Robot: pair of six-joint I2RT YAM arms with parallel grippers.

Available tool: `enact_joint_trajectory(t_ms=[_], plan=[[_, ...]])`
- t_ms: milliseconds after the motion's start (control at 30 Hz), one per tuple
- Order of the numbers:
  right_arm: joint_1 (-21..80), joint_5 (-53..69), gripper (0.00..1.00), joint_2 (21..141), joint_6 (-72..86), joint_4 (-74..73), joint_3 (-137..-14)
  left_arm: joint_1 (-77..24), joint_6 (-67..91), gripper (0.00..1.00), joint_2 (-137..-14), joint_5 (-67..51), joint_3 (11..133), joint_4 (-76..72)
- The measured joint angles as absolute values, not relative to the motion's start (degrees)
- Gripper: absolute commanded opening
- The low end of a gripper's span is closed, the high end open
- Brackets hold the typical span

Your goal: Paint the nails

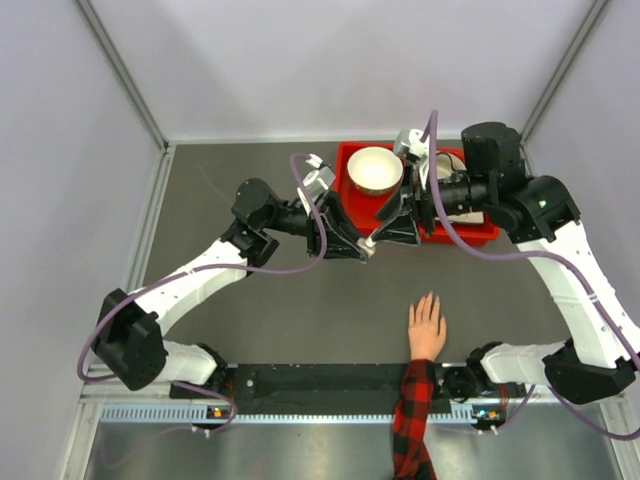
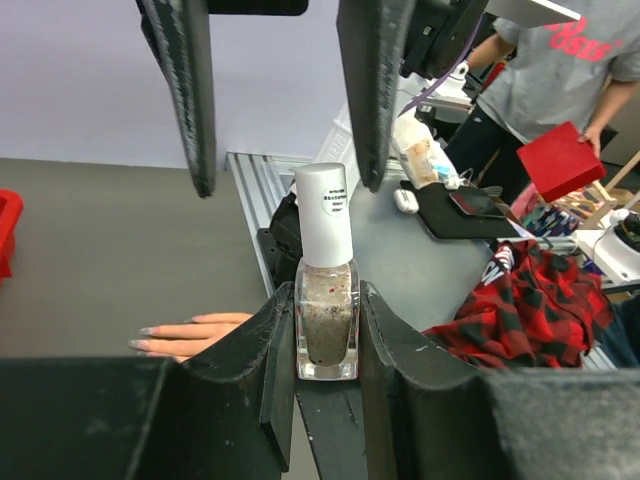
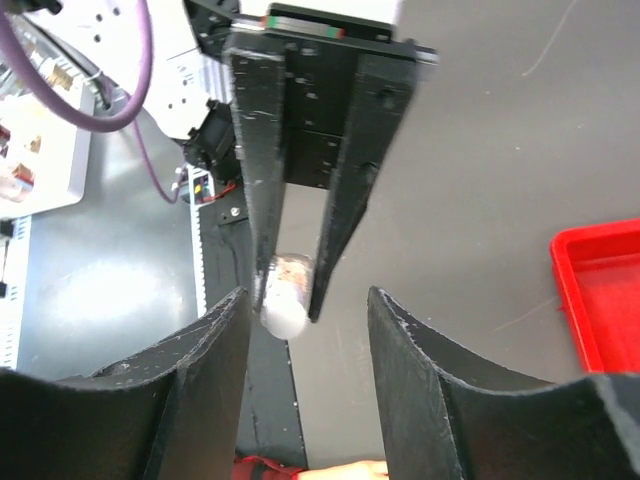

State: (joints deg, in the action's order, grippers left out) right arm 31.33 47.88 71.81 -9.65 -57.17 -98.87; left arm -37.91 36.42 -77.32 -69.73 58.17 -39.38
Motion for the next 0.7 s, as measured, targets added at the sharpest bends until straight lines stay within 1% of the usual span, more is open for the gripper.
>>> enact_joint_trajectory(t_ms=[67, 200, 267, 300, 367, 400, 467, 567, 633, 700], plan=[[31.97, 48.16, 0.47, 71.92, -9.91, -57.23, -98.87, -37.91, 37.41, 0.00, -77.82, -69.97, 58.65, -39.53], [32.97, 48.18, 0.33, 72.23, -10.04, -57.52, -98.37, -37.91, 38.28, 0.00, -78.52, -70.32, 59.18, -39.88], [33.10, 48.05, 0.32, 72.47, -10.04, -57.84, -98.24, -37.91, 38.57, 0.00, -78.56, -70.35, 59.18, -39.88], [33.15, 48.01, 0.25, 72.55, -10.04, -57.91, -98.24, -37.82, 38.70, 0.00, -78.59, -70.32, 59.18, -39.90], [33.26, 47.90, 0.18, 72.62, -9.89, -57.91, -97.97, -37.69, 38.87, 0.00, -78.63, -70.24, 59.18, -39.88], [33.32, 47.90, 0.10, 72.60, -9.76, -58.04, -97.91, -37.54, 38.89, 0.00, -78.70, -70.17, 59.18, -39.83], [33.54, 47.16, 0.00, 72.62, -9.72, -57.89, -97.89, -37.28, 38.70, 0.00, -78.78, -69.69, 59.18, -39.59], [34.17, 43.70, 0.00, 73.06, -8.75, -57.60, -97.91, -37.23, 33.28, 0.00, -78.02, -67.11, 59.24, -34.54], [34.76, 39.27, 0.00, 74.06, -6.79, -57.41, -98.32, -37.74, 26.15, 0.00, -76.34, -62.19, 59.24, -27.81], [35.31, 33.23, 0.00, 75.57, -3.73, -56.84, -99.57, -38.96, 18.15, 0.00, -74.15, -51.90, 58.83, -21.41]])
